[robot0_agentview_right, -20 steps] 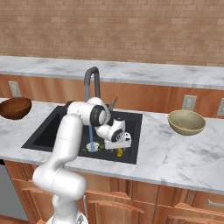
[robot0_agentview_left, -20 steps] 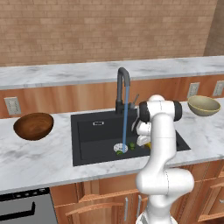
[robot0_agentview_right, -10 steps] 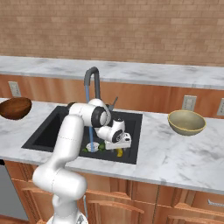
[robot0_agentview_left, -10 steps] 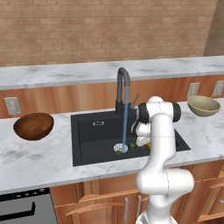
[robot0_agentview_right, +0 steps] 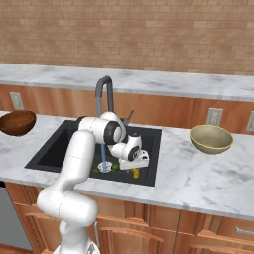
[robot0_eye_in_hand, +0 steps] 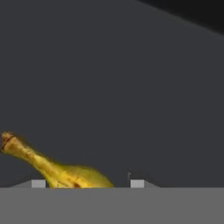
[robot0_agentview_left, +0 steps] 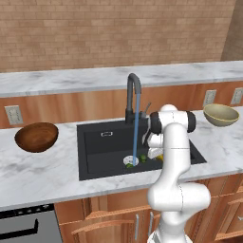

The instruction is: Pick the avocados from the sink and place them in one bowl. Place the banana in the other bowl. Then turn off the sink faucet.

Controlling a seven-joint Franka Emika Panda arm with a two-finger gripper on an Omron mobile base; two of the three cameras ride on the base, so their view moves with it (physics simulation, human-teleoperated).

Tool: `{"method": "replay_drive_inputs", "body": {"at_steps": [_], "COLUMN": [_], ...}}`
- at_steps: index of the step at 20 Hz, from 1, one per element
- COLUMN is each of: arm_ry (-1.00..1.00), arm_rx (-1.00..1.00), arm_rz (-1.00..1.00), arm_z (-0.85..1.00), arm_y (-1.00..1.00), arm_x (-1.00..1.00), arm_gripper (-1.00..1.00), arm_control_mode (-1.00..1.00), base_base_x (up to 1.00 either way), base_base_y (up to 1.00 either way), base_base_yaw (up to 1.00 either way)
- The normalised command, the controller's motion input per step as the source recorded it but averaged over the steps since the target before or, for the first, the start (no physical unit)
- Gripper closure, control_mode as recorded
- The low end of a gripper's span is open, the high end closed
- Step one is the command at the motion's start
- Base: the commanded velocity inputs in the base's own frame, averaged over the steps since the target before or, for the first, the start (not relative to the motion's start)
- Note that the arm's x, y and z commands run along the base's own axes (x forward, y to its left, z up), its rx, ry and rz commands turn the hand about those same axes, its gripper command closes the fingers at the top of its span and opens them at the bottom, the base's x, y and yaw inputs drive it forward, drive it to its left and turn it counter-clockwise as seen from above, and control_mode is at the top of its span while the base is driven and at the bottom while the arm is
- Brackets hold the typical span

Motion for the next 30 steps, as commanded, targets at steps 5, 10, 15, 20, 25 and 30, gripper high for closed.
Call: {"method": "replay_drive_inputs", "body": {"at_steps": [5,10,15,20,25,30], "arm_ry": [-0.06,-0.06,-0.05,-0.08,-0.16,-0.24], "arm_rx": [0.02,0.04,0.05,0.0,0.0,-0.01], "arm_rz": [0.0,0.0,0.0,0.0,0.0,0.08], "arm_z": [-0.01,0.1,0.53,0.89,0.89,0.72], "arm_y": [-0.41,-0.26,-0.11,0.0,0.0,-0.05], "arm_x": [0.0,0.0,0.0,0.0,-0.01,-0.18], "arm_gripper": [1.0,1.0,1.0,1.0,1.0,1.0], "arm_control_mode": [-1.0,-1.0,-1.0,-1.0,-1.0,-1.0], "base_base_x": [0.0,0.0,0.0,0.0,0.0,0.0], "base_base_y": [0.0,0.0,0.0,0.0,0.0,0.0], "base_base_yaw": [0.0,0.0,0.0,0.0,0.0,0.0]}}
